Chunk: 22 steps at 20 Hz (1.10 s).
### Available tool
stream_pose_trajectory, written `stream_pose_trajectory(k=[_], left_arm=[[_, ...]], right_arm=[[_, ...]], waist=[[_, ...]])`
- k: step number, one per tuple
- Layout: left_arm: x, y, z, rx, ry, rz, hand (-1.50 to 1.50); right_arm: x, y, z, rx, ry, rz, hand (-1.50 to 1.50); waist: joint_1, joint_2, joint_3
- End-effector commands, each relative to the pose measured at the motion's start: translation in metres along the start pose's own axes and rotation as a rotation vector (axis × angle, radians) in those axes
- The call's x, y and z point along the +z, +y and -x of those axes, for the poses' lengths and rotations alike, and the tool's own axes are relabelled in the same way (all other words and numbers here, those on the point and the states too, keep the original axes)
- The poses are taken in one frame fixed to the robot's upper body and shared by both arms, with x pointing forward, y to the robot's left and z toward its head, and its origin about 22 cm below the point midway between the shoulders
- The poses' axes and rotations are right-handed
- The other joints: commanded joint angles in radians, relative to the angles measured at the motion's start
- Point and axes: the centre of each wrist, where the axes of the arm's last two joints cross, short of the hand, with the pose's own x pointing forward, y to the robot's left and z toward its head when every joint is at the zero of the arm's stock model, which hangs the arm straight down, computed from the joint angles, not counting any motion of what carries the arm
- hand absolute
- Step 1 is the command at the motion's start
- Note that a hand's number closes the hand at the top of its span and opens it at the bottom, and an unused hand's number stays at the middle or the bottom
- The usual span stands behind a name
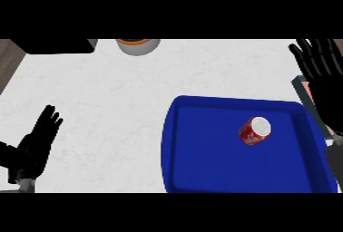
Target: Pick the can from the tray and place it in the cardboard box
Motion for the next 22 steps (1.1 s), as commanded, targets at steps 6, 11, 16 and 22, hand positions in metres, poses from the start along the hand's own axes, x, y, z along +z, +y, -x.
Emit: stream_pose_trajectory(k=[6, 11, 16, 22], left_arm=[[-0.007, 0.003, -0.067, 0.005, -0.09, 0.089, 0.0], [0.015, -0.012, -0.059, 0.039, -0.038, 0.117, 0.0], [0.003, 0.004, -0.068, 0.032, -0.054, 0.089, 0.0], [-0.005, -0.007, -0.074, 0.046, -0.032, 0.12, 0.0]], right_arm=[[0.007, -0.08, -0.003, -0.03, 0.218, -0.12, -1.5], [0.067, -0.085, 0.038, 0.187, -0.102, 0.194, -1.5], [0.082, -0.083, -0.002, 0.281, -0.202, -0.008, -1.5], [0.052, -0.086, -0.049, 0.761, 0.104, -0.244, -1.5]], waist=[[0.02, -0.003, -0.026], [0.016, -0.005, -0.024], [0.001, -0.006, -0.027], [0.007, -0.004, -0.032]])
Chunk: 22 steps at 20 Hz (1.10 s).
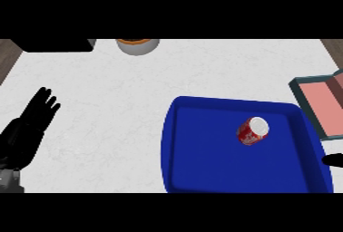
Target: Pick the can from the tray and place it in the cardboard box
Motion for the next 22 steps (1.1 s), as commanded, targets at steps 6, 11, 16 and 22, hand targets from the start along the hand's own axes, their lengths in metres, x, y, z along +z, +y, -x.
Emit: stream_pose_trajectory(k=[6, 11, 16, 22], left_arm=[[0.001, -0.003, -0.021, 0.0, 0.0, 0.026, 0.0], [0.0, -0.028, 0.007, -0.012, 0.001, 0.029, 0.0], [0.004, -0.011, 0.014, -0.019, 0.012, 0.022, 0.0], [0.005, -0.011, 0.009, -0.001, -0.006, 0.008, 0.0]], right_arm=[[-0.025, -0.006, -0.061, 0.477, 0.279, -0.348, -1.5], [-0.042, 0.037, -0.07, 0.497, 0.418, -0.459, -1.5], [-0.054, 0.056, -0.074, 0.451, 0.516, -0.567, -1.5], [-0.056, 0.062, -0.075, 0.471, 0.588, -0.589, -1.5]], waist=[[0.023, 0.0, -0.001], [0.031, 0.005, 0.0], [0.022, 0.004, 0.001], [0.012, 0.002, 0.002]])
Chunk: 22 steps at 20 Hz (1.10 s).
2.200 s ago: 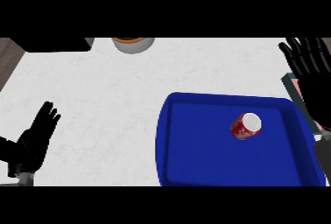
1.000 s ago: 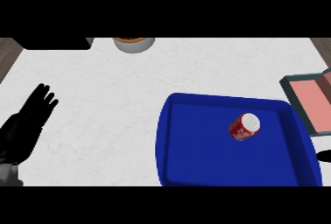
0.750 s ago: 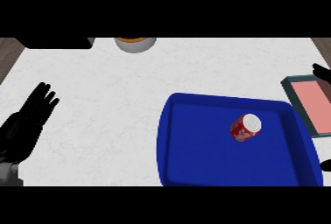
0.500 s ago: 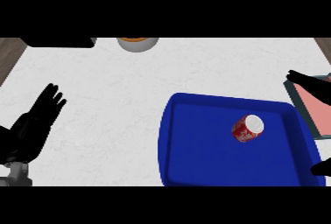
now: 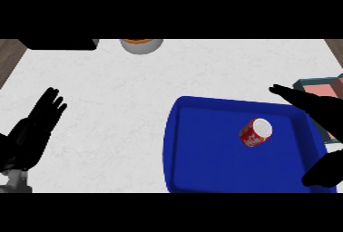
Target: Pick the can from the tray and place it in the cardboard box
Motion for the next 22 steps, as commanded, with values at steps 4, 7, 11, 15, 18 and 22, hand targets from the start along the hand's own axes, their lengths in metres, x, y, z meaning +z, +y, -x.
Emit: stream_pose_trajectory(k=[4, 7, 11, 15, 18, 22], left_arm=[[0.016, 0.028, -0.003, -0.005, 0.007, -0.01, 0.0], [-0.003, 0.009, -0.009, 0.003, -0.011, -0.004, 0.0], [0.004, 0.009, 0.004, -0.003, -0.005, -0.017, 0.0], [-0.001, 0.007, 0.004, 0.004, -0.001, -0.008, 0.0], [0.003, 0.018, 0.003, 0.001, 0.013, -0.013, 0.0], [-0.001, 0.026, -0.002, -0.006, -0.007, 0.003, 0.0]], right_arm=[[-0.006, 0.018, -0.003, 0.016, 0.046, -0.067, -1.5], [-0.015, 0.006, -0.006, 0.017, 0.039, -0.062, -1.5], [-0.005, 0.026, -0.003, 0.038, 0.021, -0.053, -1.5], [-0.024, 0.03, 0.011, 0.017, -0.016, -0.031, -1.5], [-0.005, 0.027, 0.01, 0.038, -0.009, -0.026, -1.5], [-0.03, 0.029, -0.011, 0.072, -0.008, -0.025, -1.5]], waist=[[-0.006, -0.001, 0.001], [-0.006, -0.001, 0.001], [-0.008, -0.001, 0.001], [-0.006, 0.0, 0.001], [-0.01, -0.001, 0.001], [-0.005, 0.0, 0.001]])
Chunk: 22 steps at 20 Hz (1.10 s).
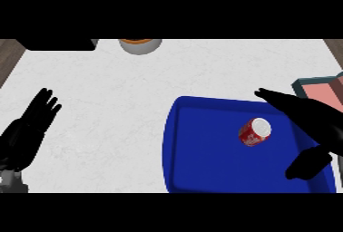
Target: Pick the can from the tray and place it in the cardboard box
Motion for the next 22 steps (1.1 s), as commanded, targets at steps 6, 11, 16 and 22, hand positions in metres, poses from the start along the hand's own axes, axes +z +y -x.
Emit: stream_pose_trajectory(k=[6, 11, 16, 22], left_arm=[[0.014, -0.009, -0.002, -0.016, -0.009, 0.001, 0.0], [-0.014, -0.015, 0.005, -0.005, -0.017, -0.005, 0.0], [-0.002, -0.004, -0.001, -0.001, 0.004, -0.001, 0.0], [0.0, 0.014, -0.013, -0.001, -0.017, -0.003, 0.0]], right_arm=[[-0.023, 0.025, -0.013, 0.055, 0.057, -0.038, -1.5], [-0.02, 0.017, -0.002, 0.058, 0.058, -0.022, -1.5], [-0.025, 0.021, -0.003, 0.08, 0.097, -0.038, -1.5], [-0.033, 0.027, 0.007, 0.092, 0.121, -0.047, -1.5]], waist=[[0.003, 0.0, 0.0], [-0.003, 0.001, 0.0], [-0.002, 0.0, 0.0], [-0.002, 0.0, 0.0]])
